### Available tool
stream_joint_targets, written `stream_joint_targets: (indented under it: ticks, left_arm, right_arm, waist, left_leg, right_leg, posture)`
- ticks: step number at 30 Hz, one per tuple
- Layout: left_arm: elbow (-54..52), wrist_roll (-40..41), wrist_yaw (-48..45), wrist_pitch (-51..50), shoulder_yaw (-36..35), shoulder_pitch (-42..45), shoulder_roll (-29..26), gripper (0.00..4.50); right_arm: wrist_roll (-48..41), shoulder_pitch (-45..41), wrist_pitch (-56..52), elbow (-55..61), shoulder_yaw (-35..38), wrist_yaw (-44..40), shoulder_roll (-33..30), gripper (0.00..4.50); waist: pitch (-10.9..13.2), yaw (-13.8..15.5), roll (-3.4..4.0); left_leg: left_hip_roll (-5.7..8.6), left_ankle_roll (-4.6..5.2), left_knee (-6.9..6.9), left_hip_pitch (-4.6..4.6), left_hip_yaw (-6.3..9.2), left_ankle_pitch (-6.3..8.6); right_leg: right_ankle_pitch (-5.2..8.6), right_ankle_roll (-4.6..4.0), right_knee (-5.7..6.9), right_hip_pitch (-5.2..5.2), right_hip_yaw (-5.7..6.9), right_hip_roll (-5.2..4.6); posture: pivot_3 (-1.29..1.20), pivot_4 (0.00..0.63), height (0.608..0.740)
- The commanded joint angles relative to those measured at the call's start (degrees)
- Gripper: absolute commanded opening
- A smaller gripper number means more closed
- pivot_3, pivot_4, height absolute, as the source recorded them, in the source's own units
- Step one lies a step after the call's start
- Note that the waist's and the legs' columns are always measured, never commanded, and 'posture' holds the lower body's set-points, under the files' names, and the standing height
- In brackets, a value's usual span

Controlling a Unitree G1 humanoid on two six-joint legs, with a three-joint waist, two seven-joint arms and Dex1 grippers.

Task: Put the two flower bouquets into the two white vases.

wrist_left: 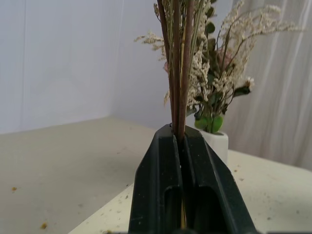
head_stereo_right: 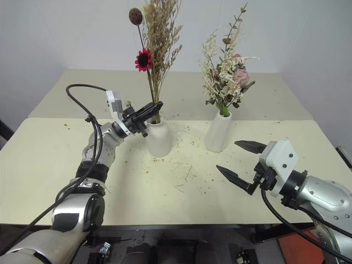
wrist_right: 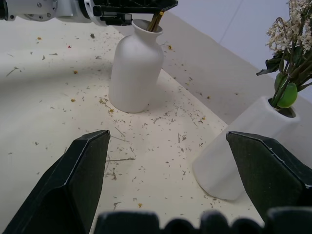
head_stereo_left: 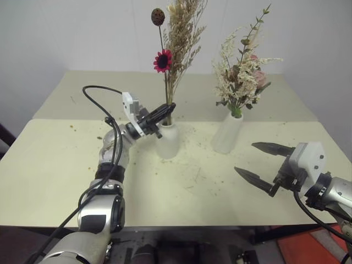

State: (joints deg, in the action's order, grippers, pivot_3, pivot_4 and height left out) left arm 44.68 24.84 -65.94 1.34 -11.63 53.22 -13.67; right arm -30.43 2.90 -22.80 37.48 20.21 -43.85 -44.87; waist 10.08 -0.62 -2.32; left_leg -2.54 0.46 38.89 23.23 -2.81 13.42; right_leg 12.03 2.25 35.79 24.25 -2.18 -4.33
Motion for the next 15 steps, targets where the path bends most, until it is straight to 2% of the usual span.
stream_joint_targets:
  ticks: [1, 3, 4, 7, 12, 15]
  left_arm:
    - [-2.67, 0.61, 0.02, 0.96, -0.18, -0.07, -0.17, 0.03]
    - [-3.64, 0.76, -0.03, 0.66, -0.15, -0.68, -0.26, 0.03]
    - [-4.35, 1.19, 0.31, 0.16, -0.44, -1.00, -0.21, 0.28]
    - [-5.91, 1.87, 2.04, -0.39, -1.37, -1.49, -0.21, 1.05]
    - [-11.96, 5.13, 1.00, -3.80, -2.45, -4.20, -1.91, 2.60]
    - [-15.47, 2.79, 1.46, -5.85, -0.51, -7.26, -5.33, 3.48]
  right_arm:
    - [0.50, -1.16, 2.08, 0.00, 0.02, -0.32, -0.01, 4.50]
    - [0.81, -1.35, 2.45, -0.39, -0.42, -0.44, 0.01, 4.50]
    - [1.01, -1.43, 2.67, -0.56, -0.68, -0.49, 0.01, 4.50]
    - [1.42, -1.62, 3.17, -0.96, -1.05, -0.67, -0.04, 4.50]
    - [-0.22, -2.05, 2.30, -1.29, -0.62, -1.68, -0.20, 4.50]
    - [0.13, -2.25, 2.49, -1.52, -0.60, -1.73, -0.32, 4.50]
  waist:
    - [0.00, 0.00, 0.00]
    - [0.00, -0.01, 0.00]
    - [0.00, -0.02, 0.00]
    - [0.00, -0.03, 0.00]
    - [0.00, -0.12, 0.00]
    - [-0.01, -0.18, 0.01]
  left_leg:
    - [0.00, 0.00, 0.00, 0.00, 0.00, 0.00]
    - [0.00, 0.00, 0.00, 0.00, 0.00, 0.00]
    - [0.00, 0.00, 0.00, 0.00, 0.00, 0.00]
    - [-0.01, 0.00, 0.00, 0.00, 0.00, 0.00]
    - [-0.03, 0.00, 0.00, -0.02, 0.00, 0.00]
    - [-0.04, 0.00, -0.01, -0.03, 0.00, 0.00]
  right_leg:
    - [0.00, 0.00, 0.00, 0.00, 0.00, 0.00]
    - [0.00, 0.00, 0.01, 0.00, 0.00, 0.00]
    - [0.00, 0.00, 0.01, 0.00, 0.00, 0.00]
    - [0.00, 0.00, 0.01, 0.01, 0.00, 0.00]
    - [0.00, 0.00, 0.03, 0.01, -0.01, 0.01]
    - [0.00, 0.00, 0.04, 0.00, -0.01, 0.01]
  posture:
    - [0.00, 0.150, 0.740]
    - [0.00, 0.150, 0.740]
    - [0.00, 0.150, 0.740]
    - [0.00, 0.150, 0.740]
    - [0.00, 0.150, 0.740]
    - [0.00, 0.150, 0.740]
